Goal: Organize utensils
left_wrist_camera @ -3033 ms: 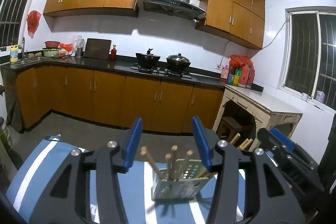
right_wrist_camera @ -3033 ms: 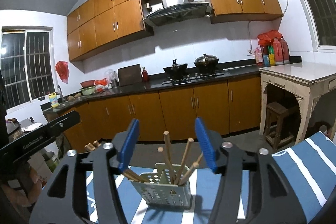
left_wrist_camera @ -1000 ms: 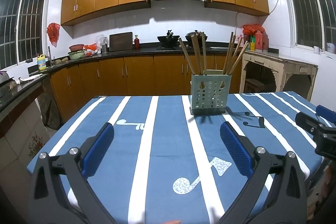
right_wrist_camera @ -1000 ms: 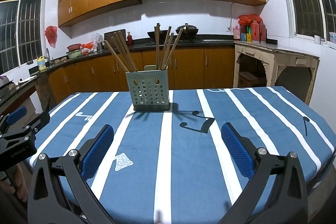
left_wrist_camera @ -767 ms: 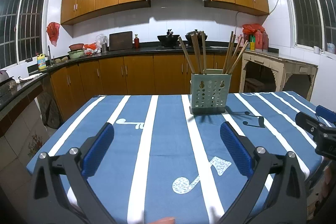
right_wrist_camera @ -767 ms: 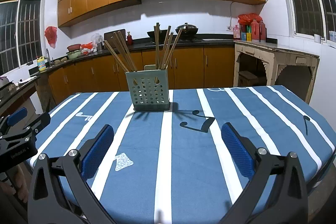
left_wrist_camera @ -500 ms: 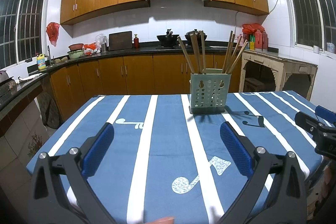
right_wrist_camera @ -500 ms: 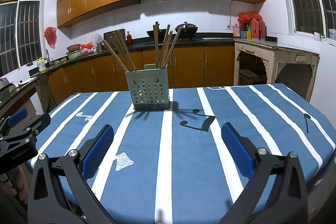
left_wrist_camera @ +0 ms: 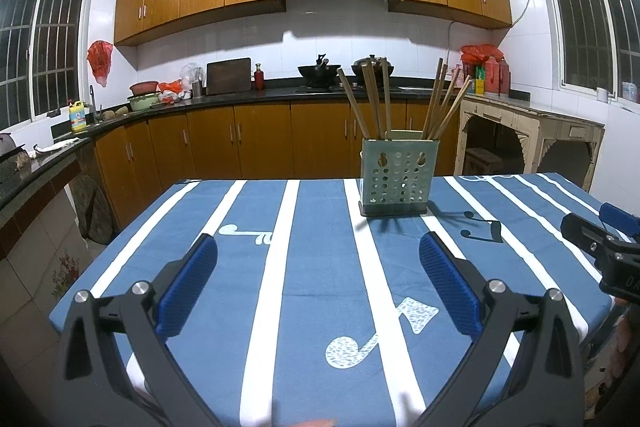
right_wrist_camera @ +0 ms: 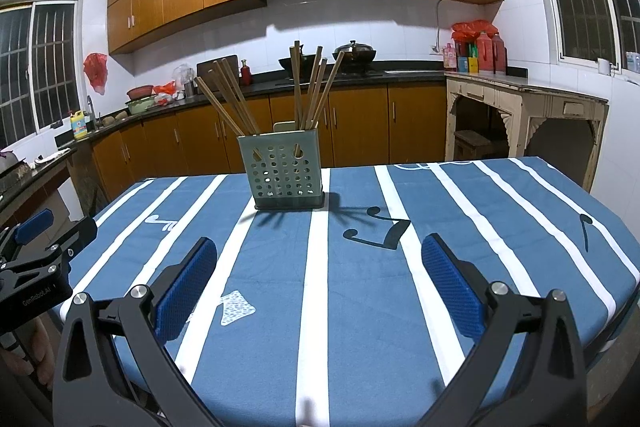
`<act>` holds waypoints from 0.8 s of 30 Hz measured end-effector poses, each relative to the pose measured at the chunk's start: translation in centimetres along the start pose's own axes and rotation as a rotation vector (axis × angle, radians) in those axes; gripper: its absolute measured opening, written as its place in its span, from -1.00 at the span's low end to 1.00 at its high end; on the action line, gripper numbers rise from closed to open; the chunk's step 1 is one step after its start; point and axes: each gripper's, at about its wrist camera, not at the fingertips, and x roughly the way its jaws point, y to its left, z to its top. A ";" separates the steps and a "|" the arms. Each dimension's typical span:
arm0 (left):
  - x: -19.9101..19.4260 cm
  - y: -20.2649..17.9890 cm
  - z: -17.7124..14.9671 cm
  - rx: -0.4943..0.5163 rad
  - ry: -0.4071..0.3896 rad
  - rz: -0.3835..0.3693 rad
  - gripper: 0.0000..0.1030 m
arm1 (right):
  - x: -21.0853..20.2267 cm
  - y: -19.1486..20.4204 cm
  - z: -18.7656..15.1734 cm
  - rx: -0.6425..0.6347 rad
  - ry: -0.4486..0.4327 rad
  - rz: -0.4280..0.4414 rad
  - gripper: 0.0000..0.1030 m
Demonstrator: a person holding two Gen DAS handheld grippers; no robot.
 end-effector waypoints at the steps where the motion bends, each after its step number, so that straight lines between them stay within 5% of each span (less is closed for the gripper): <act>1: 0.0 0.0 0.1 0.001 -0.001 0.001 0.92 | 0.0 0.0 0.0 0.000 0.000 0.000 0.97; 24: 0.0 0.0 0.2 0.001 0.002 0.000 0.92 | -0.1 0.1 0.1 0.003 0.002 0.000 0.97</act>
